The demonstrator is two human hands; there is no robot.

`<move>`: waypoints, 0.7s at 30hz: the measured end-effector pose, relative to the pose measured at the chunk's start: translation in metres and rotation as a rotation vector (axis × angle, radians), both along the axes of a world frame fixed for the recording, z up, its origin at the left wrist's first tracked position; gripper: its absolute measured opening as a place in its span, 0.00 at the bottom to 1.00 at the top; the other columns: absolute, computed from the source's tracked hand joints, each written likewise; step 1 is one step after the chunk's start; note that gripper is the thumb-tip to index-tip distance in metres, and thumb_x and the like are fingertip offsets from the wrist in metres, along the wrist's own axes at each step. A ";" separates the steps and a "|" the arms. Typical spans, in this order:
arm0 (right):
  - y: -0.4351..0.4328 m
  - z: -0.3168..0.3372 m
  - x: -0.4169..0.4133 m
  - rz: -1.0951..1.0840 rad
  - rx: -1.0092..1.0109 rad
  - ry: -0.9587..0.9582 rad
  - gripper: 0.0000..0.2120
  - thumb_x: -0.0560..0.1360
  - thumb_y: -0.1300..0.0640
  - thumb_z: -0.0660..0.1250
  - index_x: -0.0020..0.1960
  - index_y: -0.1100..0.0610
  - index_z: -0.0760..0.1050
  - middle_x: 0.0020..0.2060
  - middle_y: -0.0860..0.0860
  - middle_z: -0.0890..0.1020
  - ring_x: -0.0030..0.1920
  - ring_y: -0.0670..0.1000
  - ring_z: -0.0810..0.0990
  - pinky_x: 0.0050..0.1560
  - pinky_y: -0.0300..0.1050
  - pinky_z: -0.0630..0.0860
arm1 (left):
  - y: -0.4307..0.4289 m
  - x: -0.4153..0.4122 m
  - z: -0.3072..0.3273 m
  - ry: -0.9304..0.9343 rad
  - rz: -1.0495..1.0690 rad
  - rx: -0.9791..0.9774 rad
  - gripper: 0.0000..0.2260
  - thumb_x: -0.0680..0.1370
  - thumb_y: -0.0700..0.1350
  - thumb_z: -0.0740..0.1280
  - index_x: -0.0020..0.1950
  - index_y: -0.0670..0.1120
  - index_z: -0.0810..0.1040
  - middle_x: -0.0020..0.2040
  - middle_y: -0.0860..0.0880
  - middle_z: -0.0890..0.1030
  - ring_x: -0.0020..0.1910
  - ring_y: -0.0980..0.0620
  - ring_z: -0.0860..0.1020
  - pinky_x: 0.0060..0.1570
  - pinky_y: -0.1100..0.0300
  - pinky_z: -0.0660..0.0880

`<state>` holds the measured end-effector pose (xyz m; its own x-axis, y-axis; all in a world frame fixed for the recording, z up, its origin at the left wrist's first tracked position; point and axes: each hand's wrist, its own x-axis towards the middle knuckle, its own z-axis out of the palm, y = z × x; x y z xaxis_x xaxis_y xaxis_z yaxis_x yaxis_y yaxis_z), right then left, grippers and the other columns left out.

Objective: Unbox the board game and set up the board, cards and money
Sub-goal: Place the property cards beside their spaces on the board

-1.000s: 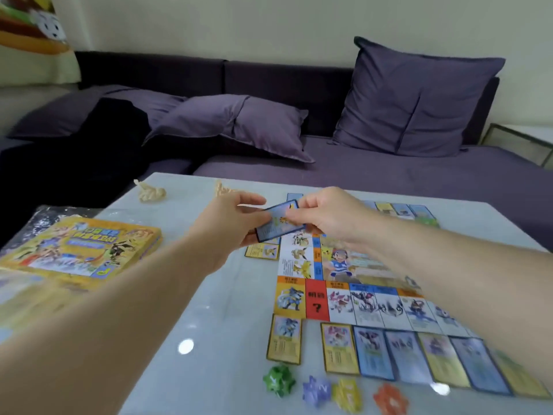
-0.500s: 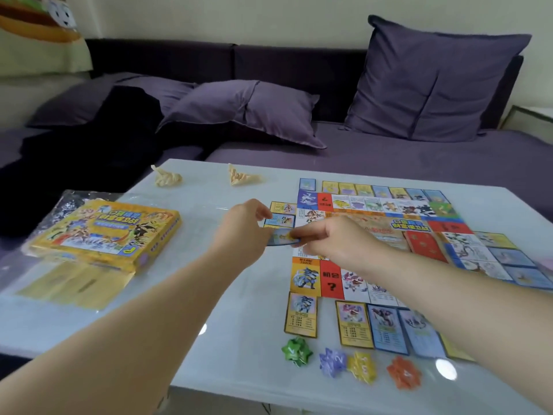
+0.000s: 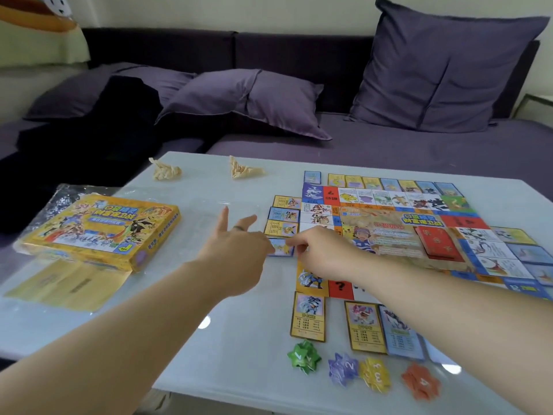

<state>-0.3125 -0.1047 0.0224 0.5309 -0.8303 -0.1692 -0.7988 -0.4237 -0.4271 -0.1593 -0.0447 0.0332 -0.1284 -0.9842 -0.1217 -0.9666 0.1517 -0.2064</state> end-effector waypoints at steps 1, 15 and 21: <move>-0.001 0.000 -0.001 -0.008 -0.001 0.018 0.23 0.78 0.65 0.54 0.69 0.49 0.70 0.71 0.52 0.69 0.53 0.51 0.76 0.45 0.42 0.72 | 0.000 -0.003 0.000 -0.033 -0.013 0.023 0.22 0.81 0.43 0.53 0.73 0.59 0.62 0.74 0.59 0.63 0.77 0.52 0.45 0.69 0.39 0.33; 0.001 0.019 -0.033 0.034 -0.029 0.239 0.25 0.78 0.66 0.51 0.71 0.50 0.67 0.73 0.51 0.65 0.69 0.53 0.68 0.66 0.49 0.68 | -0.012 -0.023 -0.016 -0.320 -0.132 0.104 0.14 0.79 0.44 0.57 0.64 0.48 0.73 0.60 0.51 0.76 0.60 0.49 0.75 0.67 0.35 0.33; 0.003 0.014 -0.032 0.069 0.017 0.315 0.22 0.78 0.65 0.51 0.70 0.56 0.70 0.69 0.57 0.69 0.60 0.58 0.75 0.55 0.50 0.76 | -0.011 -0.033 -0.015 -0.322 -0.147 0.091 0.19 0.80 0.45 0.56 0.72 0.47 0.63 0.66 0.47 0.71 0.62 0.48 0.74 0.71 0.38 0.37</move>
<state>-0.3442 -0.1021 0.0366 0.5052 -0.7898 -0.3479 -0.8625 -0.4764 -0.1710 -0.1925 -0.0557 0.0184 -0.2086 -0.9415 -0.2648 -0.8206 0.3158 -0.4763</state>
